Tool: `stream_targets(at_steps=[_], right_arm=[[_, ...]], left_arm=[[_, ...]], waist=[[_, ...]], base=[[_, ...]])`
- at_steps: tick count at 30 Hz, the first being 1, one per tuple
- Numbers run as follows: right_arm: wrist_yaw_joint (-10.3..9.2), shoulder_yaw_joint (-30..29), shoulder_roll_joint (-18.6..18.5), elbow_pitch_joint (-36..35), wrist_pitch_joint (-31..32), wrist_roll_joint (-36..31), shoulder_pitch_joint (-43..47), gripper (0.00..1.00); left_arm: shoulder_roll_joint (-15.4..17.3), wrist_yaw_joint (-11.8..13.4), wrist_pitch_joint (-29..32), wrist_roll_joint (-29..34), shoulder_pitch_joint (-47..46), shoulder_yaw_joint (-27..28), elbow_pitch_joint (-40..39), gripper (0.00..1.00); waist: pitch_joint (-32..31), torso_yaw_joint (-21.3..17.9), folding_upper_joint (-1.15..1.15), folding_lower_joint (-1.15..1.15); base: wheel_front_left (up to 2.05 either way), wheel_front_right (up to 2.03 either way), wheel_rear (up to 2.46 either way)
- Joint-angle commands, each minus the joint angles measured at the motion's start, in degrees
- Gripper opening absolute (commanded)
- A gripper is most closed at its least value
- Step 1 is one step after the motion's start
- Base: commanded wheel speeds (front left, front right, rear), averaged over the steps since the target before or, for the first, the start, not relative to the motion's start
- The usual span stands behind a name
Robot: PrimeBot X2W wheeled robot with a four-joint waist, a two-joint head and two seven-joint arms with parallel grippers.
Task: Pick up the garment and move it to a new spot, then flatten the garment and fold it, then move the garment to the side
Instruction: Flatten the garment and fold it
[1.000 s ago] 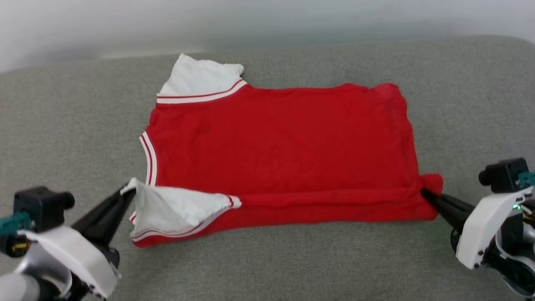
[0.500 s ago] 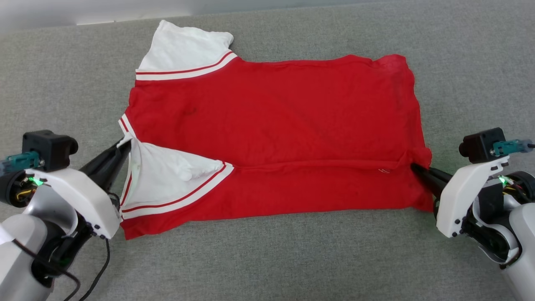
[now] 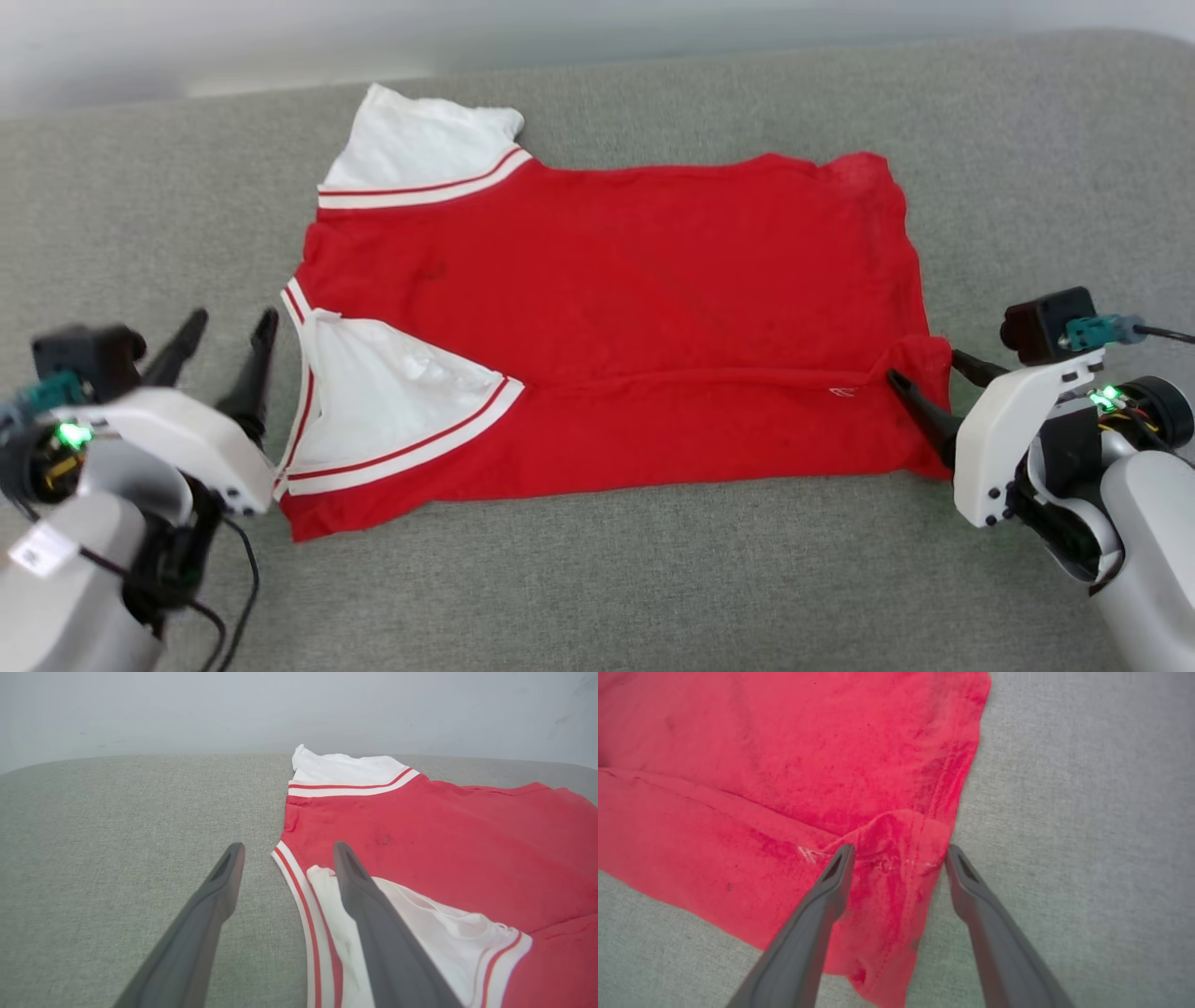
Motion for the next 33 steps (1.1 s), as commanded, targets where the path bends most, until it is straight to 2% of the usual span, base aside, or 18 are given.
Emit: stream_targets(at_steps=[1, 7, 11, 15, 22, 25, 33], right_arm=[[-0.02, -0.1, 0.2, -0.4, -0.4, -1.2, 0.8, 1.00], [-0.02, -2.5, 1.6, -2.5, 1.5, -5.2, 3.7, 1.00], [-0.02, -4.7, 3.2, -4.7, 4.2, -9.1, 6.6, 1.00], [-0.02, -9.2, 5.6, -7.5, 7.2, -13.4, 10.1, 1.00], [-0.02, -17.3, 12.6, -14.6, 14.8, -18.6, 15.7, 1.00], [-0.02, -18.4, 15.0, -17.9, 16.2, -19.8, 17.2, 1.00], [-0.02, -19.1, 16.5, -22.9, 17.6, -20.7, 18.4, 1.00]], left_arm=[[-0.5, 0.8, -1.0, 0.1, 1.7, 0.0, -0.4, 1.00], [-0.6, 4.0, -2.2, -1.0, 7.6, 0.8, -4.2, 1.00], [-0.4, 8.2, -3.0, -0.2, 11.5, 1.0, -8.4, 1.00], [-0.1, 11.0, -2.2, -0.1, 15.7, 0.6, -13.1, 1.00], [1.9, 13.5, 5.6, 0.0, 19.8, -3.8, -18.2, 1.00], [2.3, 14.1, 8.1, -0.2, 19.7, -4.7, -19.2, 1.00], [3.3, 17.5, 11.5, 1.3, 18.0, -5.2, -17.6, 1.00]], waist=[[-1.4, 0.4, 0.00, 0.00], [-4.2, 0.9, 0.00, 0.00], [-5.8, 1.2, 0.00, 0.00], [-6.5, 1.3, 0.00, 0.00], [-5.9, 0.9, 0.00, 0.00], [-5.0, 0.6, 0.00, 0.00], [-2.3, -0.2, 0.00, 0.00]], base=[[0.00, 0.00, 0.00], [0.00, 0.00, 0.00], [0.00, 0.00, 0.00], [0.00, 0.00, 0.00], [0.00, 0.00, 0.00], [0.00, 0.00, 0.00], [0.00, 0.00, 0.00]])
